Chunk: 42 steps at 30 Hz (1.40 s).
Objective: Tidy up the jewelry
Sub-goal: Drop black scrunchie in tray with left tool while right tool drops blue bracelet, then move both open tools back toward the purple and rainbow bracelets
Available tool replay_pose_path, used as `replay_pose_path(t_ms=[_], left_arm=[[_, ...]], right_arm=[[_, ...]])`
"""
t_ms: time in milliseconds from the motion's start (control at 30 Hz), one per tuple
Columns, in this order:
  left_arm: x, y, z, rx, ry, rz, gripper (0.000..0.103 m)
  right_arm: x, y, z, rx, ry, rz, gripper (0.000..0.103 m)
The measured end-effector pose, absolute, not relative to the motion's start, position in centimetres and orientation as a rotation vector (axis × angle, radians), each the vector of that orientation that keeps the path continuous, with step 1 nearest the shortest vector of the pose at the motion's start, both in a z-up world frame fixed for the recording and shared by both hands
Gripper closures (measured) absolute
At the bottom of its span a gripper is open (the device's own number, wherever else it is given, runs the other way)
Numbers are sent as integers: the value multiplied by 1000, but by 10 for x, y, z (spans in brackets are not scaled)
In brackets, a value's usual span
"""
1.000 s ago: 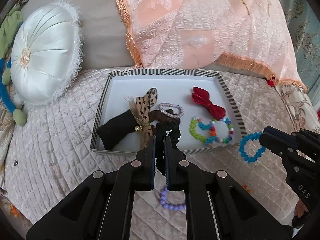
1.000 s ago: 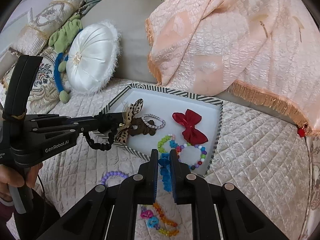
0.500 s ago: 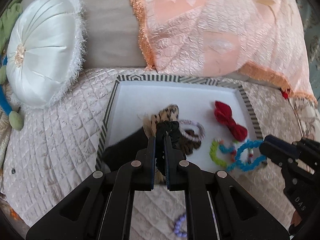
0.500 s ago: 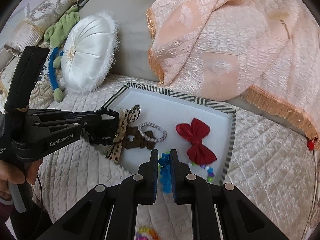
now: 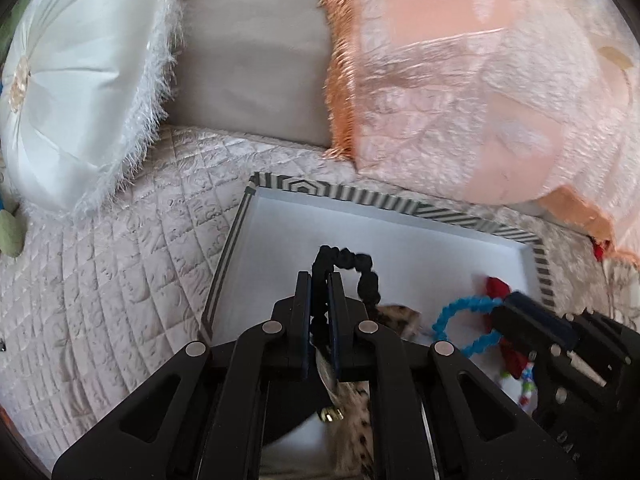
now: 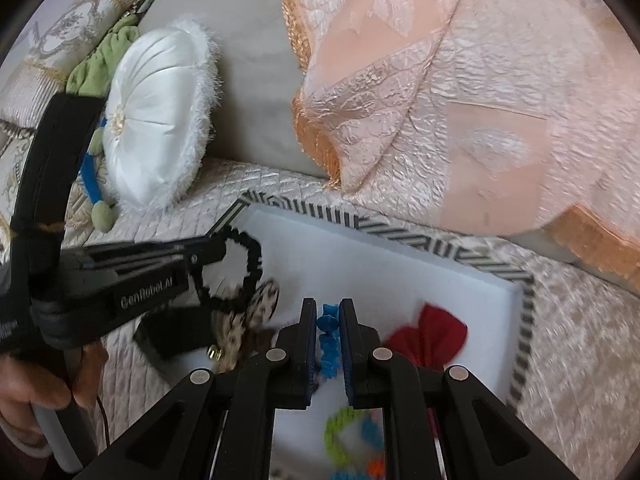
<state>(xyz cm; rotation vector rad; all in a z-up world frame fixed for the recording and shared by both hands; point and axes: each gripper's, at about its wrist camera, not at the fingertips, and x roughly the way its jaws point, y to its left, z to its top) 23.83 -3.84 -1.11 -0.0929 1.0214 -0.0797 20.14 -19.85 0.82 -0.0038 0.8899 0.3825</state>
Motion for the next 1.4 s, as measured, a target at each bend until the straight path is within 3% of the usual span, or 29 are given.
replay_pose_path(t_ms=[333,400,433,467,600,733,833,1200,1333,1400], left_arm=[[254,-28,-44,-98,1075,-52,94],[255,-26,-46,-103,1084,-56,79],[254,-25,-46,-105,1079,-55,63],[253,-25,-46,-112,1072,-56,54],[246,-21,-40,-139,1065,-57,53],[233,-19,-30,-156,1054,-66,52],[216,-21,-19,-150,1029,-71,48],[145,-36,0,-105,994,-117,48],[118,-40,7,-87,979,-124,48],[105,-42,10,-75,971,-131,48]], right_arm=[[242,-218,-39,-7,978,268,93],[243,-224,-42,9,987,253,93],[242,-226,-43,12,991,244,93],[240,-227,-42,13,989,241,93],[231,-230,-34,20,964,246,91],[221,-232,-28,30,950,251,67],[209,-232,-22,22,935,264,66],[135,-233,2,2,879,277,62],[107,-241,13,29,860,264,46],[90,-247,19,40,852,258,43]])
